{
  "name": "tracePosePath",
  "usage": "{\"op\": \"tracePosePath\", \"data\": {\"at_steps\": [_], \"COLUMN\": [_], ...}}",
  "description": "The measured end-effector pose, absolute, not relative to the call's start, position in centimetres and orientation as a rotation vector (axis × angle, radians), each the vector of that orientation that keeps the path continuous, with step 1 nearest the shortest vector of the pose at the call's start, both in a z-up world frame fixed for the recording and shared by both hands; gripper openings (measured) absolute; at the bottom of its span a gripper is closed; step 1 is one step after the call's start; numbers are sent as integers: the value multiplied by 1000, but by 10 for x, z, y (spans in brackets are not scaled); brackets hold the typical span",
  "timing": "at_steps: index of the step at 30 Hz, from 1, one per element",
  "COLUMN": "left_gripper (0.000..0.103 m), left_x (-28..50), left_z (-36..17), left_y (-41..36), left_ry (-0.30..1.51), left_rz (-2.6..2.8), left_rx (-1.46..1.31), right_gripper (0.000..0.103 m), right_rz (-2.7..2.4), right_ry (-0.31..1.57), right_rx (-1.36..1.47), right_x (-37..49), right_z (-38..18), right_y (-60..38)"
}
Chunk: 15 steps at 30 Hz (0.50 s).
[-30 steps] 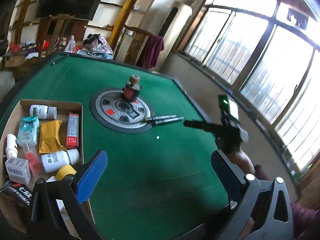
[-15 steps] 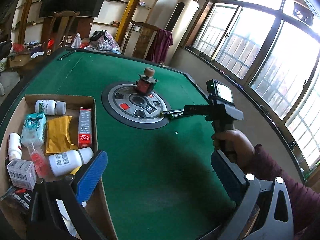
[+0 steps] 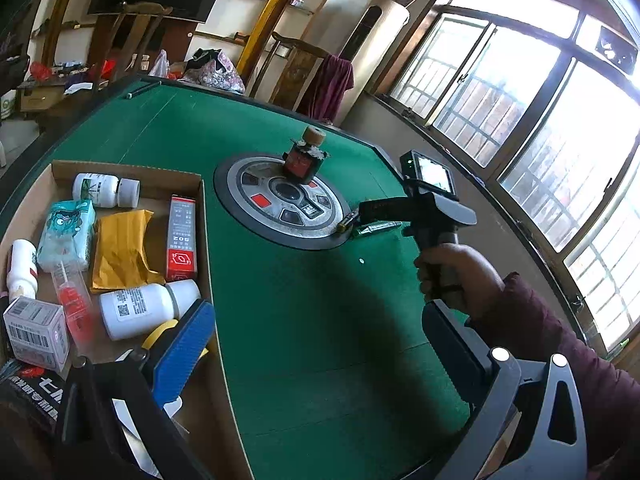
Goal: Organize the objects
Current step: 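Move the right gripper to the black markers and grasp one marker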
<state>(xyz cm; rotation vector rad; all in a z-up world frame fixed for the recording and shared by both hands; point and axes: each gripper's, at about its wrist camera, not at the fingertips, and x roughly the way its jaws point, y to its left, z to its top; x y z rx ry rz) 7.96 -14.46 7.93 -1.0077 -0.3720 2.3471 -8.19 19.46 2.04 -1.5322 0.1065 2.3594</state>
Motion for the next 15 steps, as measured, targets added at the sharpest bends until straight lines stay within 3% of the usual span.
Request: {"op": "tracePosePath", "data": {"at_steps": [1,3,5,7,15], "left_gripper": [103,103,103,103,103], "left_x": [80,81,81,81,57], "left_z": [80,82,85,88,92], "left_y": [-144,-142,-139,-132,-63], "left_ry": [-367,-352,-328,-284,-71], "left_rz": [2351,2361,2374,2395,2395], "left_rx": [-1006,-1007,-1007,-1005,-1027], "right_gripper": [86,71,36,23,23], "right_rz": [2365,2419,2453,2484,2589], "right_ry": [97,117,120,113,123], "right_rx": [-1524,-1523,-1528,-1528,-1418], "right_x": [-79,-72,-59,-45,16], "right_z": [21,23,26,27,26], "right_y": [193,192,191,192,224]}}
